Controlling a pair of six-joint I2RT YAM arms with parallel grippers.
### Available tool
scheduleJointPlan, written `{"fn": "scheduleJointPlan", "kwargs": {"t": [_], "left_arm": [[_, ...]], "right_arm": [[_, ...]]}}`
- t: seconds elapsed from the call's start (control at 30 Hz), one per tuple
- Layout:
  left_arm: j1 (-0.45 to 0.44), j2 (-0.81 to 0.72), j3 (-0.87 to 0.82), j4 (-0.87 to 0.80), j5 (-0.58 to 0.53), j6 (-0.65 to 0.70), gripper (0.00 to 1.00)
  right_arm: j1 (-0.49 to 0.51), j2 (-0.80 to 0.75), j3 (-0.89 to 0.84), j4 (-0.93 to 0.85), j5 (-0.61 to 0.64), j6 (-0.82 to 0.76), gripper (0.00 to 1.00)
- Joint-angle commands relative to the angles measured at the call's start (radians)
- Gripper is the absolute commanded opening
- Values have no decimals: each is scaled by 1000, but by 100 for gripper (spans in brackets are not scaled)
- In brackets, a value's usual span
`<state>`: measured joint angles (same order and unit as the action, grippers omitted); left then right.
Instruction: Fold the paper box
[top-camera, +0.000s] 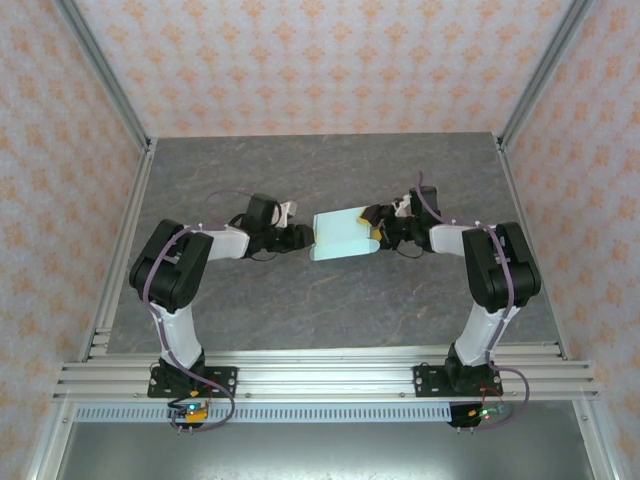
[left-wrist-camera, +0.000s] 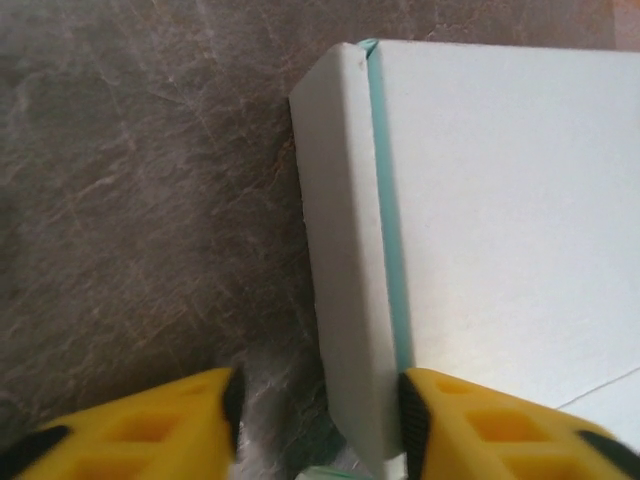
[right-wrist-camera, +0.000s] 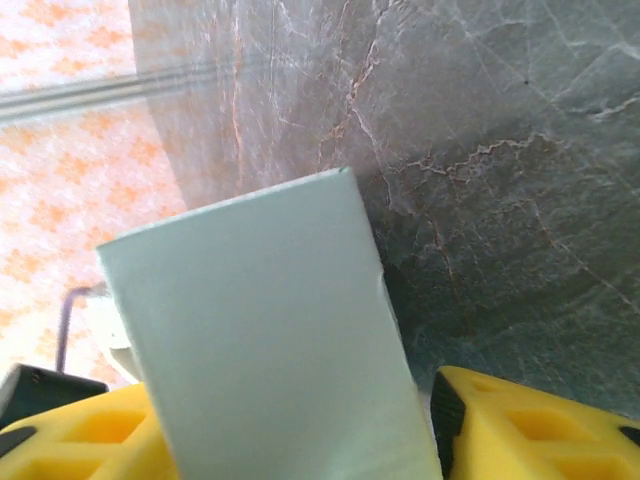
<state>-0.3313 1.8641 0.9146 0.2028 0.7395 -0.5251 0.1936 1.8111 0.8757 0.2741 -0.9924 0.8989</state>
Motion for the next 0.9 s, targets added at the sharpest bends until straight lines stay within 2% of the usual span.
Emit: {"fn": "scheduleJointPlan", "kwargs": {"t": [0.0,0.1,0.2,0.27,0.33,0.37,0.4,0.47,0.53,0.6,0.73,0.8,0.87], "left_arm": [[2,-121,-46,-41,-43,14,65],[0,-288,-93,-10,-88,56,75],[-19,-468,-133,-45,-189,230,80],[-73,-567,-192,14,-221,426,88],[-199,-640,-283,103,-305,694,99],[-277,-652,-298,102,-395,816,100],[-329,-638,-275,64,-486,899,100],[-382,-574,-224,-8,-558,1043,100],[-413,-512,-214,-4,-624,1165,100],[-417,-476,-220,39,-658,1214,100],[-418,-386,-177,51,-658,1296,99],[-418,-331,-156,65,-671,1325,96],[-417,-295,-128,50,-678,1330,90]], "right_arm": [[3,-32,-5,43,16,114,53],[1,-68,24,-116,21,130,44],[-5,-110,52,-283,5,135,44],[-12,-131,85,-426,-6,127,45],[-23,-128,131,-593,-22,103,45],[-28,-117,154,-673,-40,91,45],[-30,-106,169,-724,-63,85,45],[-31,-98,170,-753,-96,108,45],[-31,-95,154,-742,-116,149,45],[-32,-93,152,-743,-116,172,45],[-34,-82,142,-741,-112,210,45],[-34,-78,128,-705,-117,240,44],[-34,-73,130,-692,-117,248,45]]}}
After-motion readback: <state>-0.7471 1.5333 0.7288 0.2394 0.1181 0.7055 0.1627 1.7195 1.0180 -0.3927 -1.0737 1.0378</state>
